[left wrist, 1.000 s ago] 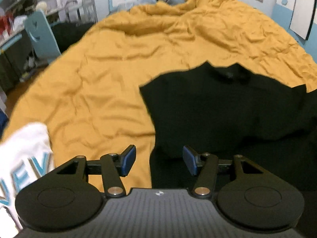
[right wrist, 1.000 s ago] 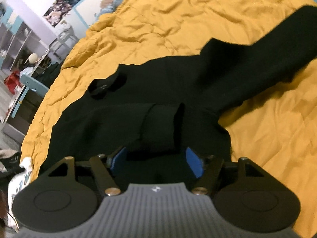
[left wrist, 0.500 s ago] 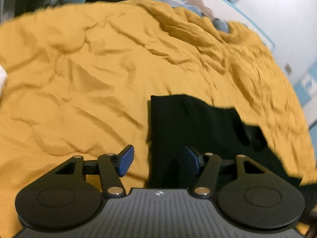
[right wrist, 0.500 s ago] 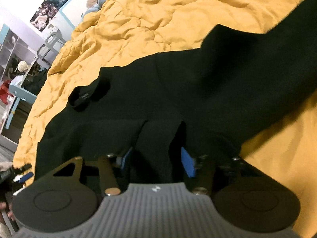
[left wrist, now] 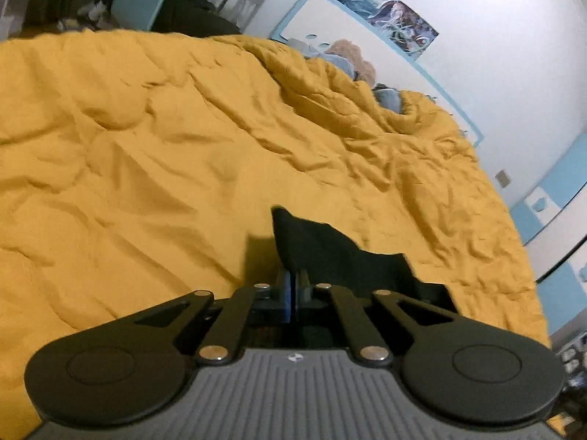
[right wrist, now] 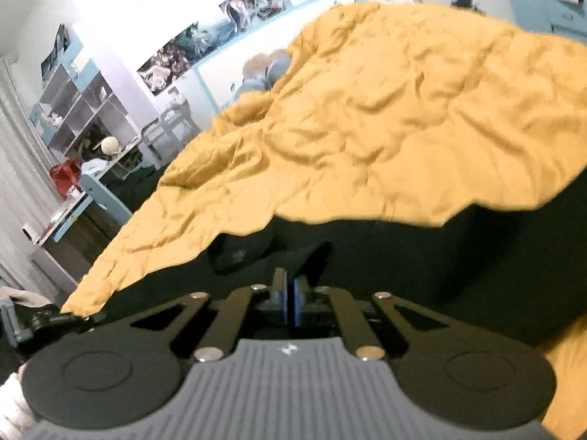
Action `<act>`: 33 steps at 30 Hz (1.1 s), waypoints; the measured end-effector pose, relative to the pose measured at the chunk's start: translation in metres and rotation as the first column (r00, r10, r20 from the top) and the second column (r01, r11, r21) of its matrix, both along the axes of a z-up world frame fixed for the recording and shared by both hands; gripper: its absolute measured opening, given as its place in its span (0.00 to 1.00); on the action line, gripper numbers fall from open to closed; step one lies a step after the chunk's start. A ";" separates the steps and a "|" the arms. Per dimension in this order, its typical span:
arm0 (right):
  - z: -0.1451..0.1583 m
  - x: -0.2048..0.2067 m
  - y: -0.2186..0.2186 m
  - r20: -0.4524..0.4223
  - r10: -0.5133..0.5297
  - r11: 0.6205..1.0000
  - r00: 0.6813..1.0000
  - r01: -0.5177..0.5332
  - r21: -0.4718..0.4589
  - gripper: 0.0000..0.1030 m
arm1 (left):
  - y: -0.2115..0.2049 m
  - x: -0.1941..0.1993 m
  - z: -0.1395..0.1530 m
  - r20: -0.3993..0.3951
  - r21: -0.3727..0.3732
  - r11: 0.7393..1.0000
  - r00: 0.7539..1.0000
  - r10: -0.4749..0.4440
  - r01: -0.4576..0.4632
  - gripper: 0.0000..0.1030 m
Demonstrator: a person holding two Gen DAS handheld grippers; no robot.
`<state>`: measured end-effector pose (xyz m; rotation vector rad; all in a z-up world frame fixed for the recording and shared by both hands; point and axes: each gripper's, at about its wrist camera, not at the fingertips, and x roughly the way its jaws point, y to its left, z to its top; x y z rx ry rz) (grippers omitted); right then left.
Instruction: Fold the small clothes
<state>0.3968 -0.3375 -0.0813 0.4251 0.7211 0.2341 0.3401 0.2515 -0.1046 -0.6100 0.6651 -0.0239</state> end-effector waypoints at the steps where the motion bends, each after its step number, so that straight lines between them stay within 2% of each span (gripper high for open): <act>1: -0.009 0.009 0.000 -0.033 -0.015 1.000 0.999 0.015 -0.020 0.00 | 0.003 0.001 -0.004 -0.013 -0.006 1.000 1.000 0.009 -0.009 0.01; 2: -0.023 0.020 0.001 -0.083 -0.012 1.000 0.996 0.010 -0.025 0.00 | 0.005 0.004 -0.009 -0.033 -0.012 1.000 0.999 0.008 -0.008 0.01; 5: -0.058 0.041 0.006 -0.184 -0.016 0.998 0.983 0.003 -0.067 0.00 | -0.003 0.011 -0.019 -0.089 0.034 0.999 0.996 -0.013 0.016 0.01; 6: -0.064 0.043 0.007 -0.191 -0.035 0.994 0.981 0.015 -0.105 0.02 | -0.004 0.012 -0.020 -0.100 0.042 0.999 0.995 -0.010 0.014 0.02; 8: -0.066 0.037 0.006 -0.178 -0.069 0.990 0.982 0.045 -0.137 0.14 | -0.001 0.008 -0.018 -0.108 0.064 0.998 0.994 0.008 -0.002 0.05; 10: -0.061 0.030 0.004 -0.165 -0.068 0.990 0.984 0.046 -0.130 0.15 | 0.005 0.002 -0.011 -0.113 0.099 0.995 0.993 0.026 -0.015 0.06; 12: -0.054 0.022 0.007 -0.152 -0.051 0.986 0.987 0.026 -0.163 0.16 | 0.009 -0.006 -0.004 -0.121 0.117 0.993 0.993 0.008 0.006 0.08; 14: -0.048 0.016 0.010 -0.148 -0.027 0.986 0.989 0.001 -0.168 0.33 | 0.009 -0.017 0.008 -0.124 0.118 0.991 0.991 -0.045 0.060 0.21; 16: -0.045 0.006 0.010 -0.149 -0.007 0.987 0.989 -0.017 -0.158 0.36 | 0.005 -0.030 0.019 -0.122 0.141 0.982 0.987 -0.105 0.122 0.36; 18: -0.045 -0.003 0.013 -0.156 0.006 0.988 0.988 -0.030 -0.150 0.36 | -0.002 -0.045 0.025 -0.134 0.180 0.968 0.979 -0.151 0.174 0.41; 21: -0.049 -0.014 0.016 -0.170 0.009 0.989 0.985 -0.034 -0.146 0.36 | -0.017 -0.066 0.027 -0.163 0.224 0.942 0.963 -0.216 0.250 0.43; 24: -0.057 -0.019 0.016 -0.197 -0.009 0.991 0.980 -0.018 -0.136 0.36 | -0.030 -0.080 0.023 -0.173 0.263 0.921 0.953 -0.249 0.288 0.61; 25: -0.059 -0.020 0.016 -0.202 -0.010 0.992 0.979 -0.016 -0.128 0.36 | -0.034 -0.082 0.021 -0.179 0.286 0.913 0.953 -0.246 0.290 0.63; 28: -0.063 -0.020 0.019 -0.214 -0.010 0.992 0.977 -0.018 -0.129 0.36 | -0.042 -0.083 0.013 -0.215 0.335 0.888 0.943 -0.253 0.315 0.63; 31: -0.065 -0.018 0.021 -0.225 -0.005 0.989 0.974 -0.027 -0.142 0.36 | -0.054 -0.082 0.004 -0.242 0.441 0.845 0.947 -0.213 0.303 0.62; 33: -0.066 -0.017 0.023 -0.228 -0.006 0.988 0.974 -0.029 -0.153 0.30 | -0.062 -0.077 -0.004 -0.259 0.509 0.811 0.950 -0.175 0.288 0.58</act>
